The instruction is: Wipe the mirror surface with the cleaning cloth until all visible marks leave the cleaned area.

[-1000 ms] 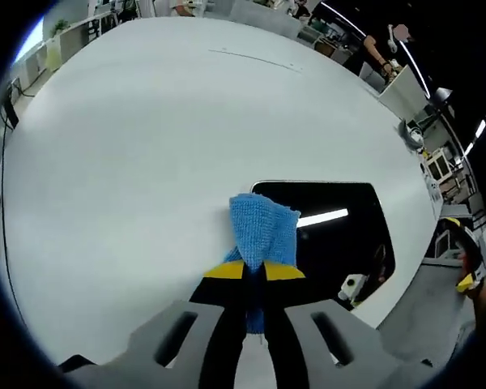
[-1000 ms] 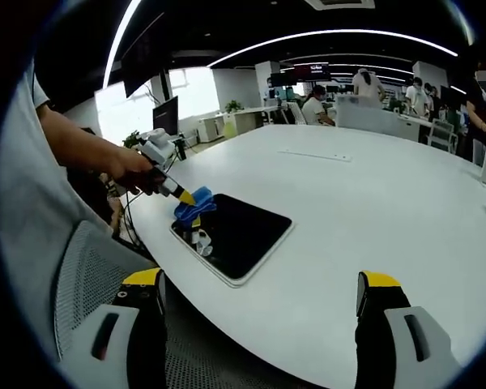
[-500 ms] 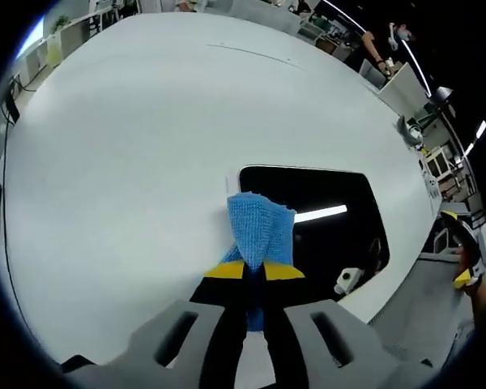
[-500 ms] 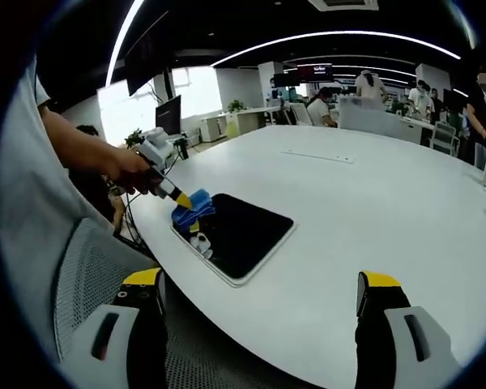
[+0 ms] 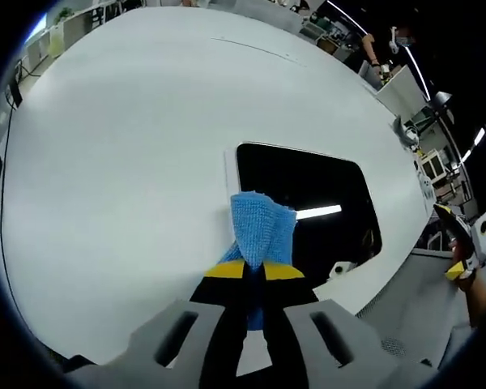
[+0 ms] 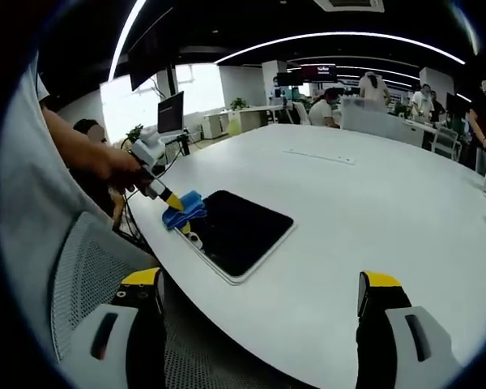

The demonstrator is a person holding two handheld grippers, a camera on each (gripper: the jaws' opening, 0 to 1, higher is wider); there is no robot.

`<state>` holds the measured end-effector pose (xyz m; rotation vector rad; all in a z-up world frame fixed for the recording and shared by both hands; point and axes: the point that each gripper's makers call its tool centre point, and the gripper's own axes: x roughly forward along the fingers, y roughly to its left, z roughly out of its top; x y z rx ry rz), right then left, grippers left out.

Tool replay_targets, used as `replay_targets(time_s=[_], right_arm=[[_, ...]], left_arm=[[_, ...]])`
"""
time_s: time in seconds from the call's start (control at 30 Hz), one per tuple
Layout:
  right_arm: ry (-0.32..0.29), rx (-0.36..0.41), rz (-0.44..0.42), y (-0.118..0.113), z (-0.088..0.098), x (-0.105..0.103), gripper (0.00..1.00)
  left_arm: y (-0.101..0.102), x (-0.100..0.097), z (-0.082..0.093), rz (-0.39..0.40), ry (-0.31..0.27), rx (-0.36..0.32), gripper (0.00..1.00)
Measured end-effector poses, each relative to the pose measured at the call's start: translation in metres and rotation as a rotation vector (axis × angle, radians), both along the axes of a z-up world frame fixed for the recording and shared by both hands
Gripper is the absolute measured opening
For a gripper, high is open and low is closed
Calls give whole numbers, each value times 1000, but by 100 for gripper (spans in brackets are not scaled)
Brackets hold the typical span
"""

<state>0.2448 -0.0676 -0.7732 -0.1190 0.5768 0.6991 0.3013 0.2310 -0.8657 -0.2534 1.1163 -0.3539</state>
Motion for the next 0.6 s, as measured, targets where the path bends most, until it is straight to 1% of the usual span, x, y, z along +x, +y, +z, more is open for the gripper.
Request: replay_targets(time_s=[0.07, 0.23, 0.33, 0.5, 0.6], right_arm=[[-2, 9, 2, 1, 1, 0, 98], [2, 3, 8, 1, -1, -1, 98], [5, 10, 5, 1, 0, -1, 98], [-4, 2, 6, 2, 0, -1, 98], [2, 1, 5, 2, 0, -1, 98]], left_arm=[[1, -4, 0, 1, 2, -2, 3], [0, -8, 0, 1, 7, -6, 3], [1, -8, 0, 3, 10, -9, 3], [1, -8, 0, 6, 11, -10, 3], [1, -8, 0, 27, 17, -17, 3]])
